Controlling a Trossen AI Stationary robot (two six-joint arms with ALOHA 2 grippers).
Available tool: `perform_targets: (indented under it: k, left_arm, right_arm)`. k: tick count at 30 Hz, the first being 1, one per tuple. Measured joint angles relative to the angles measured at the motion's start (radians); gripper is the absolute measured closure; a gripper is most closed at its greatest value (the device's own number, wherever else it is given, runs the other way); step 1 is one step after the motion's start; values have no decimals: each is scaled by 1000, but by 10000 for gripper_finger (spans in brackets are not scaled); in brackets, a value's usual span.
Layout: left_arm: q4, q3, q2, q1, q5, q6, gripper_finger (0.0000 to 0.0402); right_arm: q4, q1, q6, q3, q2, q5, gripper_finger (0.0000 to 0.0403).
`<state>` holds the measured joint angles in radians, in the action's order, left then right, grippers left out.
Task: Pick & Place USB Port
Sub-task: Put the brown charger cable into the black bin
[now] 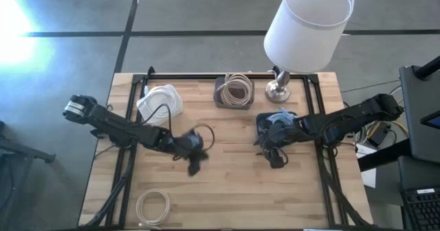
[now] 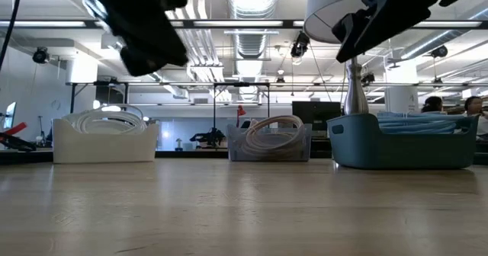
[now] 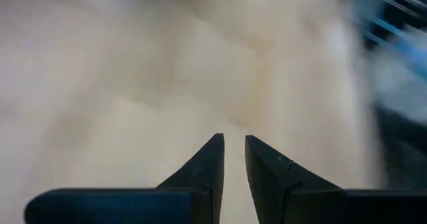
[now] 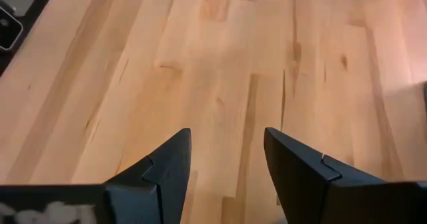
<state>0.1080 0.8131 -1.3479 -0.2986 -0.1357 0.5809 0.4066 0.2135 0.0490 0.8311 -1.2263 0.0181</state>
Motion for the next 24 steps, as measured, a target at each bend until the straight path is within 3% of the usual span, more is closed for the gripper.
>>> perform_targets:
  k: [3,9,13,20,24]
  left_arm:
    - [-3,0,0,-39,168,74,337]
    - [50,0,0,-119,208,222,337]
    - [176,0,0,-181,307,299,337]
    - [454,0,0,-267,336,467,337]
    - [524,0,0,-299,340,461,337]
  right_arm:
    - [0,3,8,-21,0,0,218]
    - [8,3,8,-50,0,0,218]
    - [8,3,12,-50,0,0,218]
    - [22,3,26,-50,1,1,218]
    - [34,3,26,-50,1,1,218]
